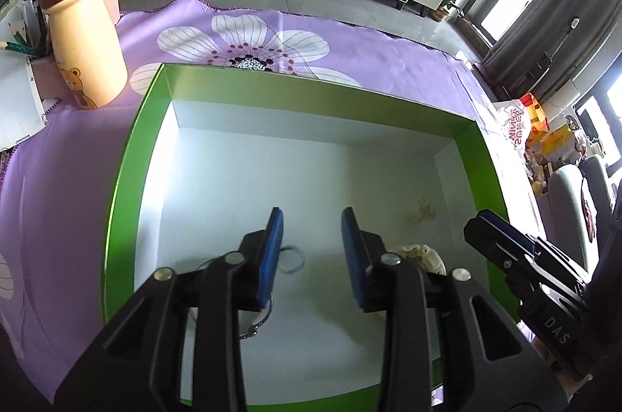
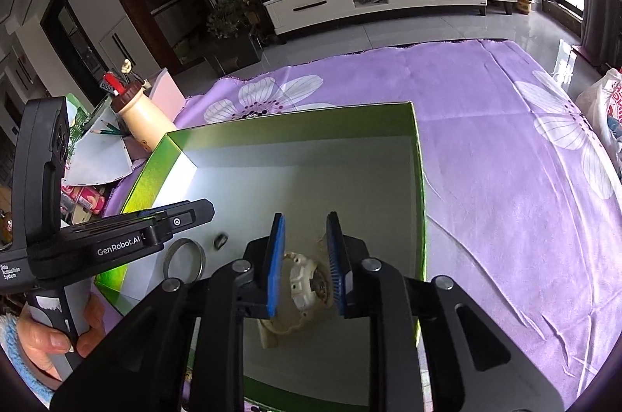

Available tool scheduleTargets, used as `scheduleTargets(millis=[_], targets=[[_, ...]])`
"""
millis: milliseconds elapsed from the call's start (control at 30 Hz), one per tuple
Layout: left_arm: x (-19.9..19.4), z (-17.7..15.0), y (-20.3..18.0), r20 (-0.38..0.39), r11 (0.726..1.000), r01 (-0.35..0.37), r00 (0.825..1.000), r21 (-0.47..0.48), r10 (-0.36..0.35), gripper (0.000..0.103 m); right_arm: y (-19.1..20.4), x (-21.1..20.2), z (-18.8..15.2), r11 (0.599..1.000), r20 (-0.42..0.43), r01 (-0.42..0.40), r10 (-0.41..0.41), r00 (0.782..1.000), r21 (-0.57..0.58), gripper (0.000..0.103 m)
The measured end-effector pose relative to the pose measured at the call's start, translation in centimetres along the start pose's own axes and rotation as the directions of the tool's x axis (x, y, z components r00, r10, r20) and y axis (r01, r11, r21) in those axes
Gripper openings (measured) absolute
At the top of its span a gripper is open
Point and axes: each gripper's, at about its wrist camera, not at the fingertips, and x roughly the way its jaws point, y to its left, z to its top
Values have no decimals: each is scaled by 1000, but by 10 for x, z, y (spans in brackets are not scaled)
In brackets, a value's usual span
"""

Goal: Organize jewelry
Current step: 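Lower the gold flower charm into the box and open the right tool, then move both tools back over the remaining jewelry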

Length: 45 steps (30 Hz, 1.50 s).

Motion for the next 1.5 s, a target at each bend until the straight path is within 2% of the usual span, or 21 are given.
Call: scheduleTargets(millis=[133, 333, 600, 900, 1167, 1500], targets=[[-17, -7, 2, 32, 1000, -3, 999, 9, 3, 49, -3, -15, -7, 1000, 20, -11, 11, 1000, 4, 30], [-55, -30, 4, 91, 999, -11, 996, 37, 7, 61, 3, -50, -28, 999, 64, -34, 36, 997, -22, 31], [-110, -69, 12, 155, 999, -15, 988, 44, 7, 69, 16, -85, -68, 995, 55, -66, 71, 996, -75, 34], [-149, -130, 28, 191, 998, -63, 980, 31, 56, 75, 37, -100, -126, 985, -57, -131, 125, 991, -115, 34], [-153, -185, 46, 150, 999, -35, 988, -10, 37, 83, 50, -82, -184, 981, -206, -171, 151, 967, -86, 34], [-142, -217, 55, 107, 999, -45, 993, -16, 46, 84, 65, -68, -206, 980, -246, -173, 144, 959, -100, 36]])
